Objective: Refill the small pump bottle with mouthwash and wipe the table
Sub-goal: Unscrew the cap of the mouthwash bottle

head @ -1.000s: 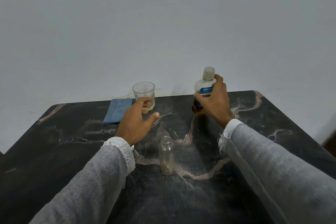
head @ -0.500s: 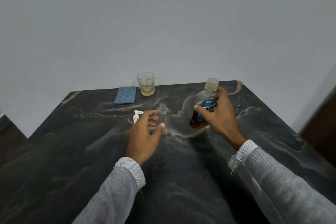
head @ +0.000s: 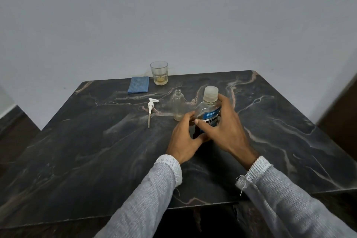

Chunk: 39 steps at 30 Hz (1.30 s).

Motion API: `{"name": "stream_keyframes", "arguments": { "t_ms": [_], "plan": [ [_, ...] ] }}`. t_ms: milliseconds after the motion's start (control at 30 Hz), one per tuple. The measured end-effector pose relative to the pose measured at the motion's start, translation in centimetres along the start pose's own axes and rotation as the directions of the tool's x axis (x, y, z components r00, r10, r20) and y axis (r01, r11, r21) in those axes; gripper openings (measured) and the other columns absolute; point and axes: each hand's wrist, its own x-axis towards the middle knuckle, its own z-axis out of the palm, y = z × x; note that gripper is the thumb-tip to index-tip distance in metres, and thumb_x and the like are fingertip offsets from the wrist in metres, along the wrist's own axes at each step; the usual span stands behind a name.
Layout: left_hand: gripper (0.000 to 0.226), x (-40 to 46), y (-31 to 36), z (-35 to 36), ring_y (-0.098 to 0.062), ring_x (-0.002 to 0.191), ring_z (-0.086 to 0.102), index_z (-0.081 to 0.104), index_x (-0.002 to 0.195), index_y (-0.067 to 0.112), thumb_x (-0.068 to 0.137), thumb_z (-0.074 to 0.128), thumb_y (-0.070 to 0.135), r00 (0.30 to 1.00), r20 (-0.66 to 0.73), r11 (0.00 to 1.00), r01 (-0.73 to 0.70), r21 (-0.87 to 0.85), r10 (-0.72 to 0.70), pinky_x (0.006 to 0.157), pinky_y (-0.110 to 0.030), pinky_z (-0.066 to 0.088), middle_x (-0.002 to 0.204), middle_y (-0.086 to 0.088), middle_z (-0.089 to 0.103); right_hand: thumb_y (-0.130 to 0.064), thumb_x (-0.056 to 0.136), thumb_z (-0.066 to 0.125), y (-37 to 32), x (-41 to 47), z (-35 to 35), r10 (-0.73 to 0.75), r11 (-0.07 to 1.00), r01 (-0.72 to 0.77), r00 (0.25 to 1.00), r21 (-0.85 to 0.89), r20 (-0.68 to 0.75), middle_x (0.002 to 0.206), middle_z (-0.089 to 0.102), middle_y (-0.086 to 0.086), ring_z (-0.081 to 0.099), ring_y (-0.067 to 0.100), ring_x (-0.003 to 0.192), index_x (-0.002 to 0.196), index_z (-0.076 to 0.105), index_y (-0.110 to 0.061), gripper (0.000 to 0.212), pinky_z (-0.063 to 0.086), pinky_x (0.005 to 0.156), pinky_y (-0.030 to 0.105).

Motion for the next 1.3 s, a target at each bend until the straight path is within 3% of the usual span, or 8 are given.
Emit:
{"name": "stream_keyframes", "arguments": {
  "t_ms": [133,333,533,800,967,1067,1200,1300],
  "plan": [
    [0.065,0.0,-0.3,1.0,0.002,0.108,0.061,0.048,0.127,0.04,0.075,0.076,0.012,1.0,0.015,0.995,0.018,-0.095,-0.016,0.09,-0.017,0.051,0.114,0.022,0.063,-0.037,0.073,0.079,-0.1,-1.2,0.5,-0.003,1.0,0.003,1.0,-0.001,0.006,0.129,0.053,-0.004,0.053,0.01,0.116,0.14,0.032,-0.026,0.082,0.05,0.097,0.037],
    [0.059,0.9,-0.5,1.9,-0.002,0.106,0.064,0.054,0.134,0.022,0.08,0.069,0.003,1.0,0.023,0.999,-0.004,-0.052,0.005,0.095,-0.022,0.051,0.114,0.008,0.07,-0.042,0.073,0.078,0.6,-1.4,0.5,-0.005,1.0,0.005,1.0,-0.002,-0.026,0.129,0.053,-0.006,0.053,0.008,0.116,0.14,0.031,-0.029,0.083,0.05,0.096,0.035],
    [0.029,1.6,-1.0,2.1,0.011,0.085,0.063,0.062,0.109,0.023,0.082,0.072,0.02,0.999,0.034,1.0,-0.002,-0.019,0.003,0.075,-0.007,0.047,0.088,0.021,0.068,-0.051,0.076,0.073,0.3,-0.3,-0.5,-0.012,0.995,0.016,0.999,0.098,-0.043,0.131,0.048,-0.011,0.048,-0.008,0.114,0.137,0.036,-0.029,0.075,0.036,0.089,0.002],
    [0.044,2.0,-1.1,2.6,-0.003,0.099,0.066,0.06,0.113,0.025,0.075,0.082,0.026,0.997,0.057,0.991,0.057,-0.125,-0.05,0.09,-0.022,0.052,0.106,0.011,0.07,-0.066,0.073,0.068,-2.7,4.9,-0.6,0.114,0.971,-0.096,0.991,0.219,-0.073,0.103,0.063,-0.012,0.066,0.01,0.09,0.104,0.054,-0.035,0.046,0.056,0.078,0.033],
    [0.045,2.2,-1.7,2.9,-0.013,0.104,0.068,0.061,0.114,0.016,0.075,0.082,0.026,0.996,0.061,0.984,0.081,-0.157,-0.072,0.096,-0.039,0.053,0.109,0.001,0.073,-0.042,0.084,0.071,-2.7,5.1,0.4,0.089,0.966,-0.058,0.989,0.251,-0.115,0.073,0.07,-0.003,0.069,0.012,0.058,0.085,0.06,-0.025,0.02,0.06,0.057,0.036],
    [0.047,2.5,-1.9,2.7,-0.016,0.11,0.065,0.06,0.12,0.012,0.078,0.079,0.022,0.991,0.113,0.979,0.093,-0.181,-0.073,0.102,-0.044,0.049,0.115,-0.002,0.071,-0.033,0.089,0.069,-2.3,5.6,-0.8,-0.014,0.965,-0.003,0.998,0.261,0.065,0.062,0.068,-0.004,0.07,0.013,0.059,0.085,0.063,-0.019,0.015,0.054,0.057,0.024],
    [0.049,2.6,-2.0,2.5,-0.015,0.112,0.065,0.059,0.123,0.012,0.079,0.076,0.023,0.988,0.148,0.984,0.071,-0.163,-0.047,0.104,-0.044,0.047,0.117,-0.003,0.07,-0.02,0.092,0.066,-2.2,6.4,-2.7,-0.129,0.929,-0.018,0.92,0.369,0.37,0.058,0.065,-0.004,0.073,0.029,0.075,0.092,0.065,-0.004,0.016,0.056,0.067,0.03],
    [0.048,2.4,-1.9,2.6,-0.015,0.112,0.065,0.059,0.123,0.012,0.079,0.076,0.021,0.99,0.131,0.981,0.07,-0.18,-0.046,0.104,-0.044,0.047,0.118,-0.003,0.07,-0.017,0.091,0.066,-2.2,6.7,-3.2,-0.128,0.914,-0.068,0.887,0.4,0.443,0.063,0.065,0.003,0.072,0.035,0.082,0.097,0.064,-0.001,0.017,0.056,0.074,0.033]
  ]
}}
